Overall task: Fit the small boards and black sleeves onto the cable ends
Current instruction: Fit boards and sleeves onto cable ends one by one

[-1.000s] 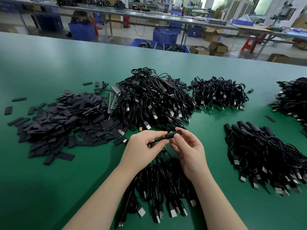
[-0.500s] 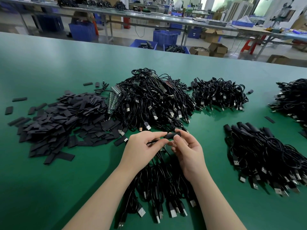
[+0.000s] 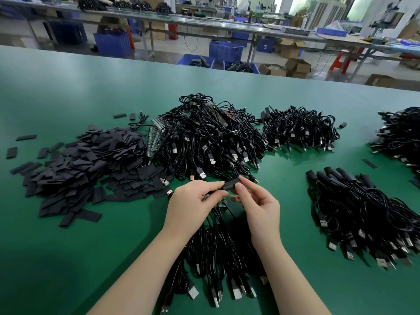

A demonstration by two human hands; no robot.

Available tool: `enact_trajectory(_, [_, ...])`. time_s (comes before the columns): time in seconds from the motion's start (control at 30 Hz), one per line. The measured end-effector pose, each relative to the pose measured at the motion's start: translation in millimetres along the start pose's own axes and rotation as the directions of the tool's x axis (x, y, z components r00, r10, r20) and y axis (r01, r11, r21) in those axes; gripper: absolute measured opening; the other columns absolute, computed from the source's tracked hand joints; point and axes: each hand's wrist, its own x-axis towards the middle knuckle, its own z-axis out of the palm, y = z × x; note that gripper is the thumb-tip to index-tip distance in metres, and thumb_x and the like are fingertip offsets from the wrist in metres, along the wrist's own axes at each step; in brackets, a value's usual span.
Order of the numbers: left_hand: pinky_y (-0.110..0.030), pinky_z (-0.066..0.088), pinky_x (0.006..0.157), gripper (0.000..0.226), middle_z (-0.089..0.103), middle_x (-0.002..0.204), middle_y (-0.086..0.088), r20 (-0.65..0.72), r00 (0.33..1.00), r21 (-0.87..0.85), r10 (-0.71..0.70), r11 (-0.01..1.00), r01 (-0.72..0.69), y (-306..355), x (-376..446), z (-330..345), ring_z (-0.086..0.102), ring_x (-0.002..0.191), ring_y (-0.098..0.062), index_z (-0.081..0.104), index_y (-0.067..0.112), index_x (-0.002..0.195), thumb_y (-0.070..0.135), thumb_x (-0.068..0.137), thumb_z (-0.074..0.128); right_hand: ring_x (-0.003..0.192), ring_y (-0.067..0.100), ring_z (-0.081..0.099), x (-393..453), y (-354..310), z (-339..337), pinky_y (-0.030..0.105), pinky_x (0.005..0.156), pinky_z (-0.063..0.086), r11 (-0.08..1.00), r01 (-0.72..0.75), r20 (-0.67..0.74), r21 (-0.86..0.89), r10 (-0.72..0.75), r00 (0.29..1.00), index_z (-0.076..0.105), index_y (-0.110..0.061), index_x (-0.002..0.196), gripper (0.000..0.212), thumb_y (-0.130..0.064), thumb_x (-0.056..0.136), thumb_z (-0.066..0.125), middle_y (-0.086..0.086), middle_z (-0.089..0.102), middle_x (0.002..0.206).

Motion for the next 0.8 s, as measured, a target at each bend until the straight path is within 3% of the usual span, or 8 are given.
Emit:
enact_trajectory(0.17, [-0.031, 0.058, 0.078, 0.023, 0.071, 0.095, 0.018, 0.025, 1.000, -0.003, 0.007, 1.000, -0.007, -0.4, -0.6, 2.0, 0.066, 0.092, 0.001, 0.076, 0.030, 0.105, 0.025, 0.083, 0.077, 0.078, 0.011, 0.073, -0.5, 2.6, 4.5, 0.018, 0.074, 0.052, 0.996, -0.020, 0.068, -0.083, 0.026, 0.997, 0.074, -0.015, 0.104, 0.016, -0.019, 0.089, 0.073, 0.004, 0.077, 0.080])
enact_trajectory(0.23, [-0.029, 0.058, 0.078, 0.023, 0.071, 0.095, 0.017, 0.026, 1.000, 0.001, 0.016, 1.000, -0.016, 0.0, -0.3, 1.4, 0.066, 0.093, 0.001, 0.076, 0.029, 0.106, 0.024, 0.083, 0.077, 0.080, 0.012, 0.074, -0.8, 2.7, 4.1, 0.014, 0.075, 0.052, 0.998, 0.006, 0.042, -0.070, -0.003, 0.999, 0.068, -0.024, 0.117, 0.029, -0.016, 0.089, 0.073, 0.001, 0.077, 0.081])
enact_trajectory(0.3, [-0.024, 0.056, 0.077, 0.023, 0.071, 0.094, 0.017, 0.022, 0.999, 0.011, 0.027, 1.000, -0.028, 0.5, 0.2, 1.2, 0.065, 0.091, 0.002, 0.076, 0.028, 0.106, 0.023, 0.083, 0.077, 0.081, 0.012, 0.074, -0.9, 3.1, 2.4, 0.012, 0.075, 0.052, 0.998, 0.037, 0.019, -0.057, -0.036, 0.999, 0.067, -0.033, 0.116, 0.034, -0.012, 0.090, 0.072, 0.001, 0.077, 0.084])
enact_trajectory(0.43, [-0.014, 0.050, 0.074, 0.022, 0.071, 0.090, 0.017, 0.013, 0.999, 0.045, 0.046, 0.998, -0.046, 1.5, 0.4, 1.2, 0.064, 0.084, 0.004, 0.077, 0.025, 0.104, 0.020, 0.082, 0.078, 0.083, 0.011, 0.074, -1.0, 3.7, 2.2, 0.012, 0.073, 0.051, 0.997, 0.039, 0.014, -0.068, -0.038, 0.999, 0.069, -0.033, 0.117, 0.034, -0.011, 0.091, 0.071, -0.001, 0.078, 0.085])
enact_trajectory(0.8, [-0.016, 0.051, 0.076, 0.021, 0.072, 0.088, 0.015, 0.009, 0.999, 0.048, 0.050, 0.998, -0.050, 1.3, 0.7, -0.1, 0.064, 0.085, 0.004, 0.077, 0.024, 0.102, 0.018, 0.082, 0.077, 0.076, 0.004, 0.070, -2.4, 3.0, 3.9, 0.009, 0.068, 0.049, 0.989, 0.078, 0.012, -0.127, -0.077, 0.997, 0.069, -0.041, 0.108, 0.032, -0.015, 0.090, 0.072, -0.003, 0.077, 0.082])
